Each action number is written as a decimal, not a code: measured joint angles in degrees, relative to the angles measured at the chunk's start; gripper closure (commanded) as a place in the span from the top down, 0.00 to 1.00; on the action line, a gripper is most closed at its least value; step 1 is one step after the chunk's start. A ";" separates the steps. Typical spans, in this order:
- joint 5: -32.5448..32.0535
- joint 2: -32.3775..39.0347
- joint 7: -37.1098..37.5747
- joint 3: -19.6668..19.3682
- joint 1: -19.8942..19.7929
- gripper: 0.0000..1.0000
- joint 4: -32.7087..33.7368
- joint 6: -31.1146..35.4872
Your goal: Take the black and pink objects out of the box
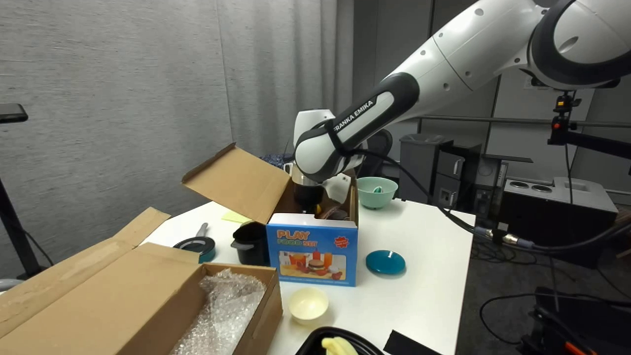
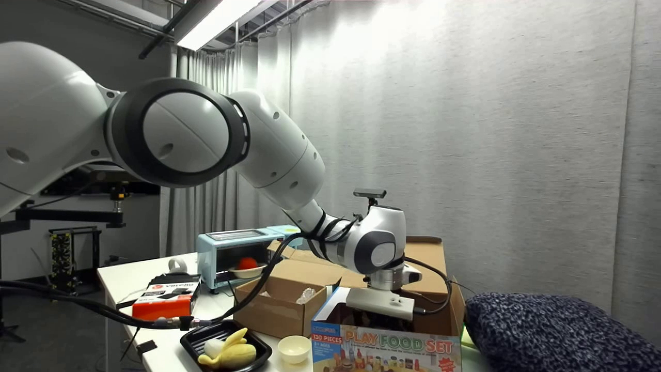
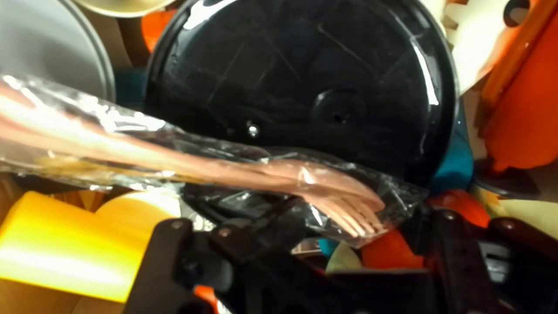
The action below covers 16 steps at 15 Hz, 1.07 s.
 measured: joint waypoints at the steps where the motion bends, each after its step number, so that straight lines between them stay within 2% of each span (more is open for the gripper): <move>1: 0.01 0.01 0.01 -0.03 -0.01 0.19 0.38 -0.51; 3: 0.03 0.01 0.06 -0.14 -0.02 0.05 1.21 -1.61; 4: 0.03 0.01 0.13 -0.17 -0.02 0.00 1.72 -2.48; 5: 0.04 0.00 0.28 -0.23 -0.04 0.05 2.28 -3.56; 6: 0.10 -0.01 0.28 -0.27 -0.10 0.00 2.97 -4.55; 11: 1.47 -1.02 0.29 -0.27 -0.33 0.00 6.52 -8.57; 16: 3.89 -3.86 0.41 -0.26 -0.36 0.00 7.49 -8.92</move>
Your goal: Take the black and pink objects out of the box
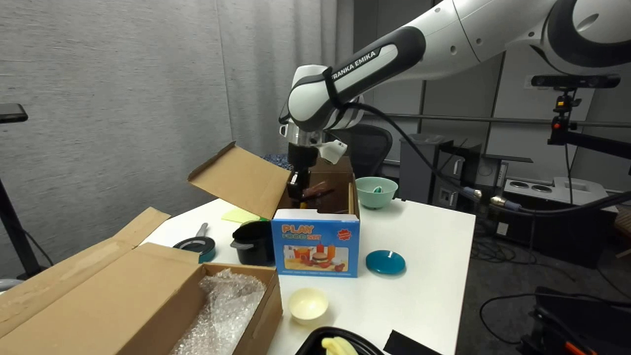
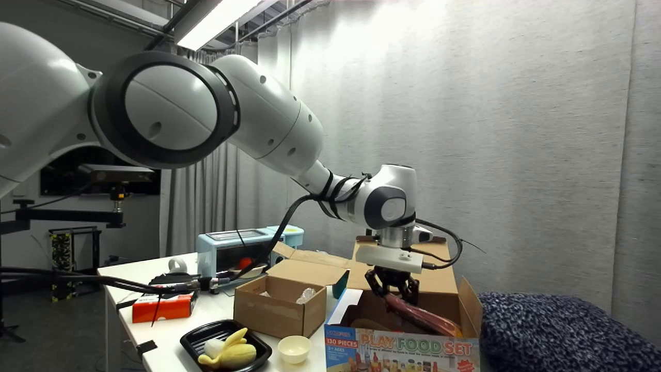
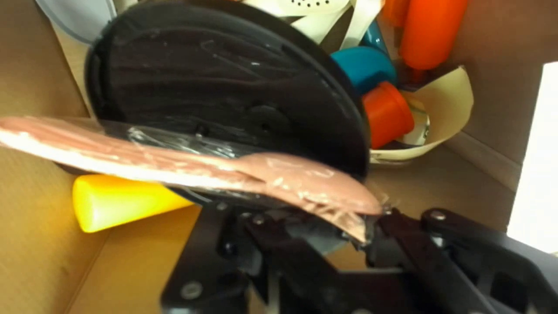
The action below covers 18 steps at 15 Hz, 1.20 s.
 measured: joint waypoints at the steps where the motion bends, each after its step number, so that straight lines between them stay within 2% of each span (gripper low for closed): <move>1: 0.64 -0.68 0.00 0.04 -0.01 0.00 0.03 0.05; 10: 6.83 -5.10 -2.50 2.38 -0.22 0.00 -0.19 3.25; 18: 11.19 -5.46 -12.08 9.55 0.68 0.00 -0.69 -0.45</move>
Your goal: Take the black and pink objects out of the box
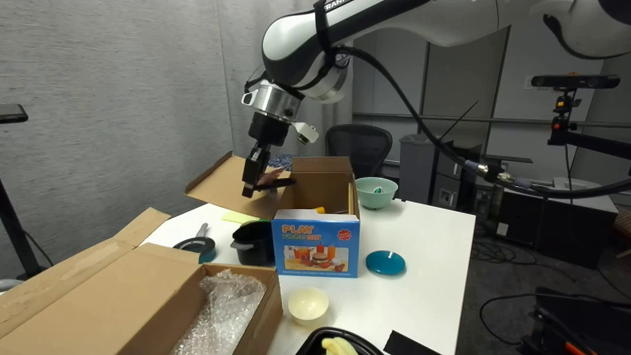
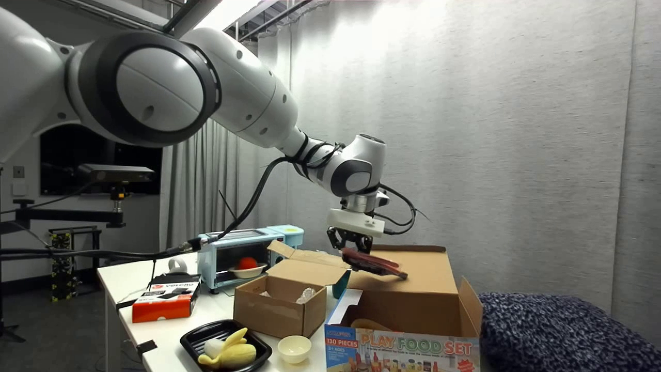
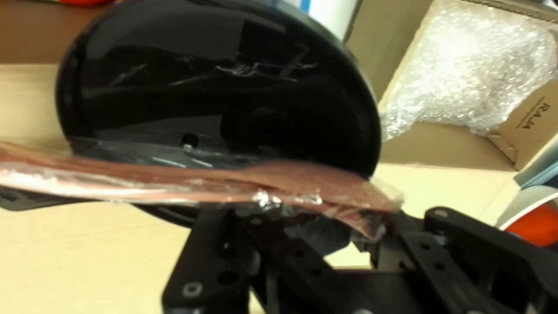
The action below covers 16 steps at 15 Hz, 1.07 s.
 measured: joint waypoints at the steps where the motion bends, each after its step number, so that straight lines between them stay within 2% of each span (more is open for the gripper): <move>1: 0.02 -0.16 -1.11 0.82 0.56 0.00 -0.21 -0.74; 5: 0.02 -1.19 -4.80 2.93 3.74 0.00 -1.79 -5.51; 10: 0.02 -1.70 -8.14 3.21 8.14 0.00 -4.09 -10.88; 16: -0.02 -1.88 -12.79 3.18 9.14 0.00 -5.62 -13.57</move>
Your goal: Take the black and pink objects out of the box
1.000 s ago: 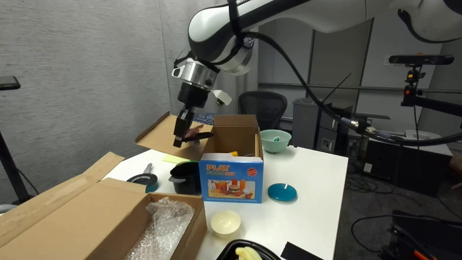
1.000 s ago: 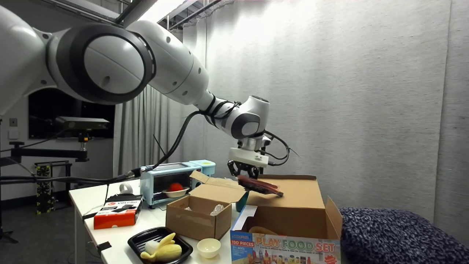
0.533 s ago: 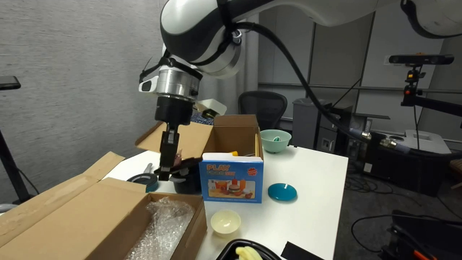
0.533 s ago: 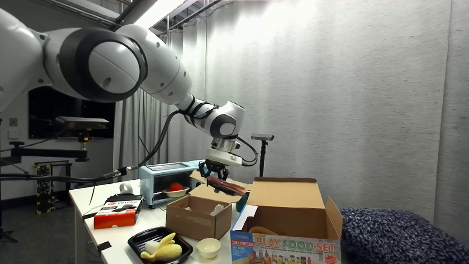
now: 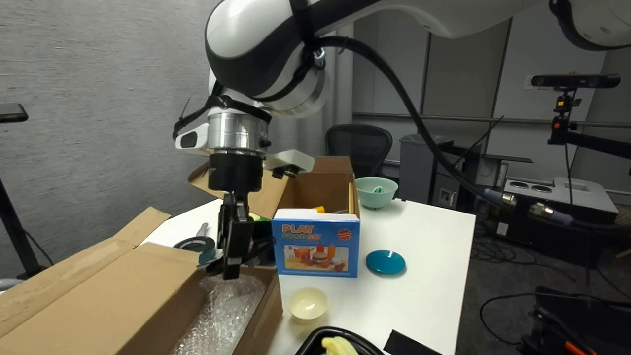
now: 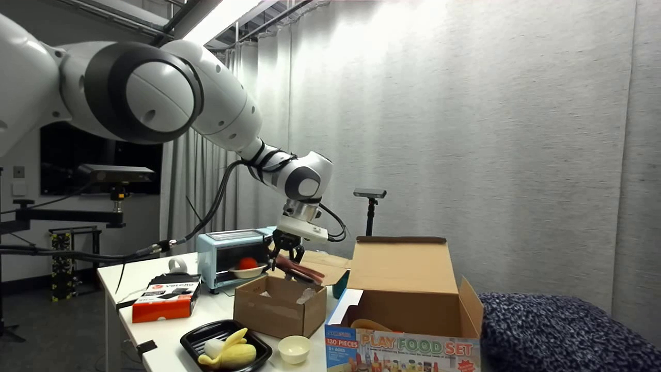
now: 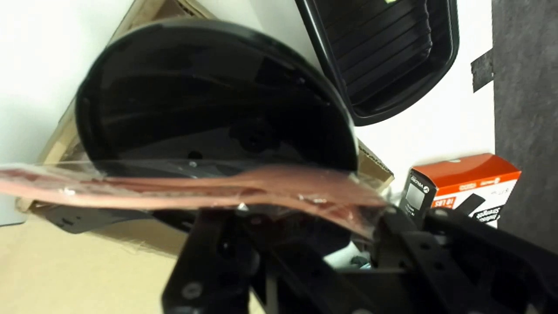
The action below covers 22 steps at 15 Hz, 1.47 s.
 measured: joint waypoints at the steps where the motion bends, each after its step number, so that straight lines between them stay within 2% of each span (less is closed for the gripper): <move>1: -0.12 0.00 -0.46 -0.11 0.07 0.00 -0.34 -0.58; 3: -0.76 -0.38 -0.36 -0.97 0.29 0.00 -1.72 -0.34; 5: -0.90 -1.68 0.24 -2.55 0.32 0.00 -4.63 3.36; 11: 0.46 -12.31 1.08 -7.18 -3.54 0.00 -20.05 15.76; 14: 1.10 -18.61 0.87 -8.99 -5.49 0.00 -27.09 17.56; 18: 1.70 -25.33 0.79 -11.24 -5.82 0.00 -33.04 17.60; 20: 1.80 -27.66 0.91 -12.00 -5.79 0.00 -35.09 17.60; 22: 1.80 -26.91 2.88 -11.98 -4.55 0.00 -35.88 19.67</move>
